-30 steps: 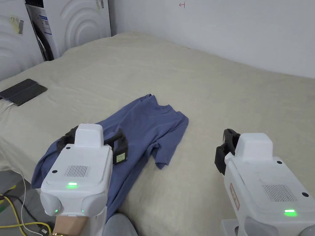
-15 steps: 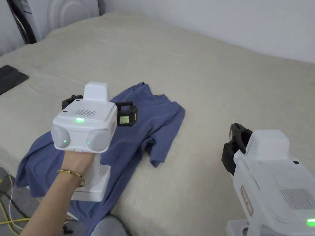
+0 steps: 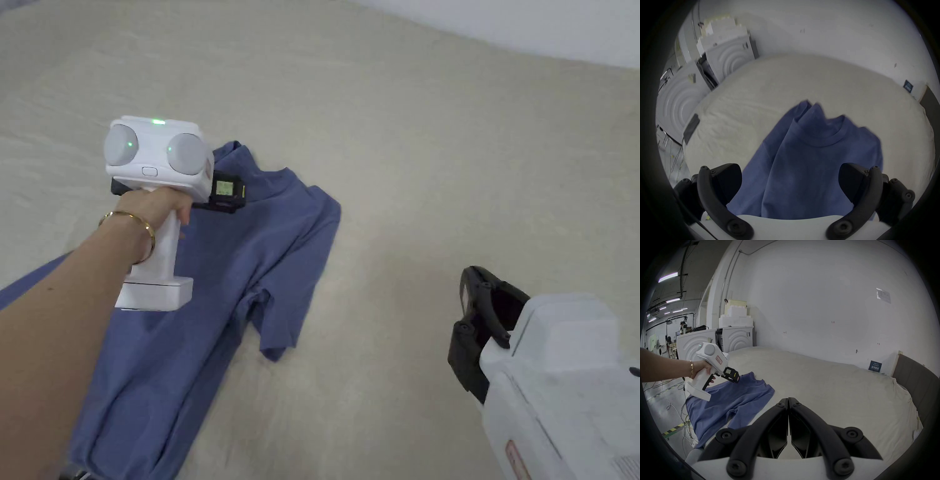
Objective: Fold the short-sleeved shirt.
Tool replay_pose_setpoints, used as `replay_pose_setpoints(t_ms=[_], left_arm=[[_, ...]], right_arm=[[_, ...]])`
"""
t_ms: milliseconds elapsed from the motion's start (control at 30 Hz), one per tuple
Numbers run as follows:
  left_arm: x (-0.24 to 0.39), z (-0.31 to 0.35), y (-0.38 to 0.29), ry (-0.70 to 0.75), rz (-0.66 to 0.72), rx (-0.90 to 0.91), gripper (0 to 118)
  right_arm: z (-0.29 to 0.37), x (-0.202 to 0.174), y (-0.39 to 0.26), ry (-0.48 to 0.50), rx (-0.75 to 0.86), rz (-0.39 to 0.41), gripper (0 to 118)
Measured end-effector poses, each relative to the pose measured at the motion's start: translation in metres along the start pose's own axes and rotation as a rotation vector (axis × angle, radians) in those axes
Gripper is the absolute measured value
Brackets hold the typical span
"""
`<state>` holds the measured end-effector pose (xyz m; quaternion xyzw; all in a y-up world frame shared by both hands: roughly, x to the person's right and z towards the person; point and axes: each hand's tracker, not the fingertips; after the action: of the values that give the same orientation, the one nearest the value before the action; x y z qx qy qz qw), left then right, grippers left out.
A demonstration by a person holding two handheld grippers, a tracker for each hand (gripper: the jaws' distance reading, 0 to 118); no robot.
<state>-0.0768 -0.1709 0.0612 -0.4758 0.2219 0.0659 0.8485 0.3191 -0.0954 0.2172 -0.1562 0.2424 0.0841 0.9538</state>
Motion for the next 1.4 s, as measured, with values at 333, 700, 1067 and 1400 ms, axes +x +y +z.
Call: replay_pose_setpoints(t_ms=[333,700,1067,1400], left_arm=[[0.017,-0.042,-0.006,-0.044,-0.052,-0.182,84],[0.000,0.012,-0.013,-0.085,0.058,-0.063,0],[-0.070,0.181,-0.018,-0.143,0.180,0.276,0],[-0.078,0.345,0.017,-0.260,0.174,0.628,0]], right_arm=[[-0.025,0.020,-0.024,-0.021,-0.095,-0.016,0],[0.008,0.022,-0.022,-0.030,-0.076,-0.028,0],[0.088,0.029,-0.007,-0.065,0.063,-0.015,0],[0.149,0.045,0.002,-0.126,0.159,-0.044,0]])
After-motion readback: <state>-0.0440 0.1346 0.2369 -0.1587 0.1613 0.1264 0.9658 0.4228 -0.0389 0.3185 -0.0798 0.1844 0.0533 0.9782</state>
